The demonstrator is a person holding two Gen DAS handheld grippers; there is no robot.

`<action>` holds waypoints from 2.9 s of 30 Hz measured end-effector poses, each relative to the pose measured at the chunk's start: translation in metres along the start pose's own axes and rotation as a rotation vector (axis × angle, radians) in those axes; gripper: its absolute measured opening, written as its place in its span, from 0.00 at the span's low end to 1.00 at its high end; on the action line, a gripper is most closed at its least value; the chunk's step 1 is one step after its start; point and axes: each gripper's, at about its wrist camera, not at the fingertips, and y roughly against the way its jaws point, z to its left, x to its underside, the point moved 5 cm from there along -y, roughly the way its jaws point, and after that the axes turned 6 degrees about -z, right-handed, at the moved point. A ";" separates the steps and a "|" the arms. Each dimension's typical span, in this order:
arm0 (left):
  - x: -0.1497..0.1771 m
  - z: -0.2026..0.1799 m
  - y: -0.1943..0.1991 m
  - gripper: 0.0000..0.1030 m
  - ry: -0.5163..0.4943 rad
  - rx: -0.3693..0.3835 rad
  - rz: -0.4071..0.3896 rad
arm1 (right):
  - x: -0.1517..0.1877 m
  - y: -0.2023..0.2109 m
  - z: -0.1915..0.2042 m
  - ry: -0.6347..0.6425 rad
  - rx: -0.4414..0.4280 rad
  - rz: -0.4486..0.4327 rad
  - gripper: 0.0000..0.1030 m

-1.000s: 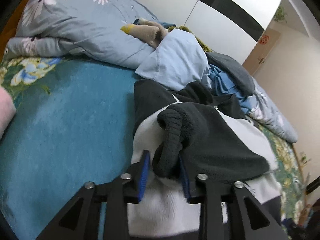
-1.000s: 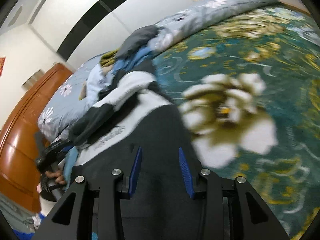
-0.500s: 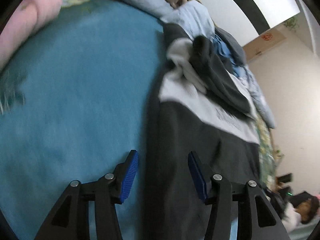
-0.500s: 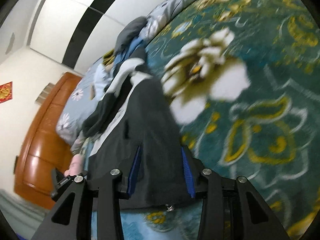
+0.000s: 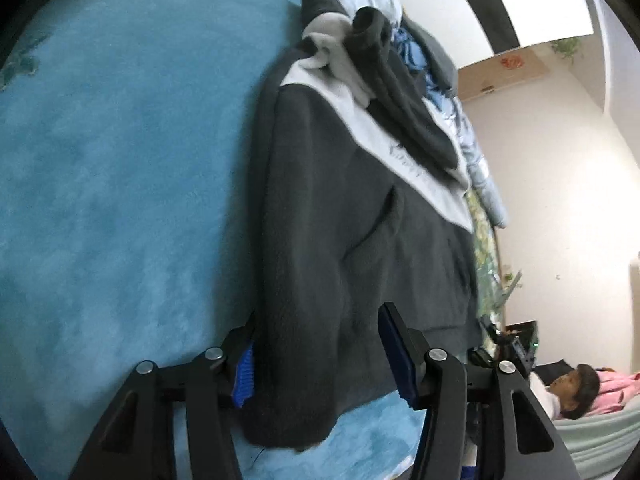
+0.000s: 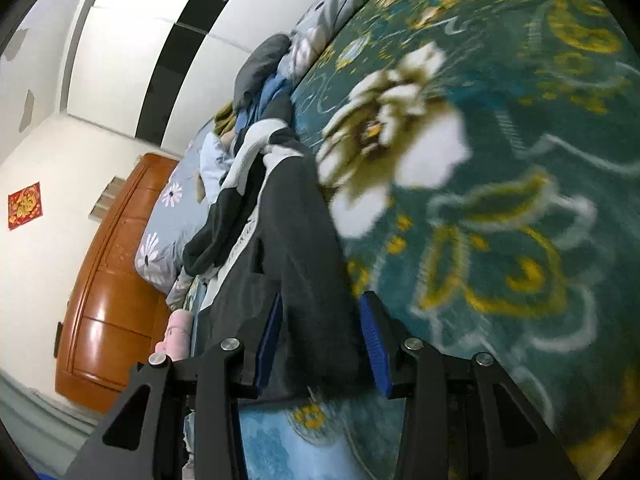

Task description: Fold clothes

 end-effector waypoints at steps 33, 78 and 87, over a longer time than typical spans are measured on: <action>0.048 -0.005 0.077 0.08 -0.084 0.112 0.015 | 0.063 0.067 0.031 -0.001 -0.080 -0.040 0.11; -0.275 -0.017 -0.037 0.61 0.184 0.352 -0.156 | -0.201 -0.148 0.082 -0.135 0.035 -0.045 0.46; -0.247 -0.008 0.004 0.67 0.068 0.112 -0.256 | -0.184 -0.107 0.079 -0.043 0.101 -0.073 0.50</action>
